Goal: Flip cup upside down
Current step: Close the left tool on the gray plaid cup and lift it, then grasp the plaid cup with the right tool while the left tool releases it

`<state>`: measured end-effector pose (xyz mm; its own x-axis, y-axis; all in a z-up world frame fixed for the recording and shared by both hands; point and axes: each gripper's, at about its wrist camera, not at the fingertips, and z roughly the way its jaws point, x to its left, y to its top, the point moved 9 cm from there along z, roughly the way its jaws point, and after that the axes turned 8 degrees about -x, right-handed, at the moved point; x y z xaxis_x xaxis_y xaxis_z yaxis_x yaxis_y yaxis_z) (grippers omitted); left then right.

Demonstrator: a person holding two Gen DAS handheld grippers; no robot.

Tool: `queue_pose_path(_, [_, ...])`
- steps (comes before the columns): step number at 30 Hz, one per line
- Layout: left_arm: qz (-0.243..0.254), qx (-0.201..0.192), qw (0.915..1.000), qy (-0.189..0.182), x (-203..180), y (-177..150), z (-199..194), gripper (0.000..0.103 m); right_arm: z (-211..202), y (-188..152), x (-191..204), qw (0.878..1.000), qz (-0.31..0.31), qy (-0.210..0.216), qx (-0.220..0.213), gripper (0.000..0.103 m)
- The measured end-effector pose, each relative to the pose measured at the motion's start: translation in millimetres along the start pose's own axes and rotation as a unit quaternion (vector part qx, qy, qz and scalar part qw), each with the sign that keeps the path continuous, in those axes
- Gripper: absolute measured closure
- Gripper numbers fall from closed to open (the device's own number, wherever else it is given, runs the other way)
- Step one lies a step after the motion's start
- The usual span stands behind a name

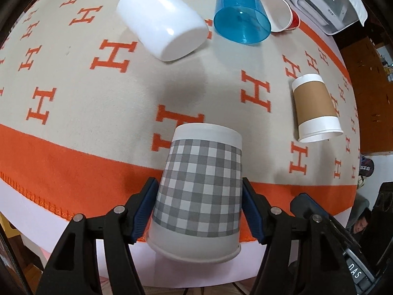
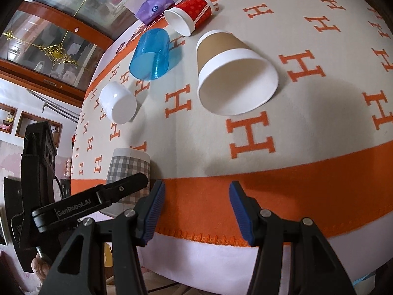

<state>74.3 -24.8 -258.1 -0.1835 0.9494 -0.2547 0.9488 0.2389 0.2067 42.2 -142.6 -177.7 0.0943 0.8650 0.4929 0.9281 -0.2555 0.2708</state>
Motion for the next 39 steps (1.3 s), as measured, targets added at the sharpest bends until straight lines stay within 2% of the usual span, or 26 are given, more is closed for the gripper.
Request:
queue_pose_path(2, [-0.005,-0.001,1.0000,-0.003,3,-1,-1,0.023,1,-1,1,1.000,0.001,0.002,0.003,0.049])
queue_pose_path(5, [0.001,-0.003,1.0000,-0.009,5,5,-5,0.021,2,-2,2,1.000,0.002,0.003,0.005,0.048])
queue_pose_path(21, [0.021,-0.016,0.9989,-0.039,13,14,-49,0.020,0,-6,17,1.000,0.000,0.021,0.017,0.048])
queue_pose_path(26, [0.051,-0.047,0.9974,-0.021,22,17,-69,0.020,-3,-6,27,0.999,0.000,0.035,0.022,0.048])
queue_pose_path(31, [0.102,-0.099,0.9898,0.005,30,20,-92,0.020,-7,-6,40,0.998,-0.010,0.048,0.026,0.048])
queue_pose_path(34, [0.109,-0.101,0.9888,-0.008,34,19,-99,0.020,-7,-4,50,0.998,-0.012,0.060,0.031,0.048])
queue_pose_path(39, [0.113,-0.097,0.9889,0.000,45,19,-102,0.020,1,-2,67,0.996,-0.013,0.075,0.047,0.048])
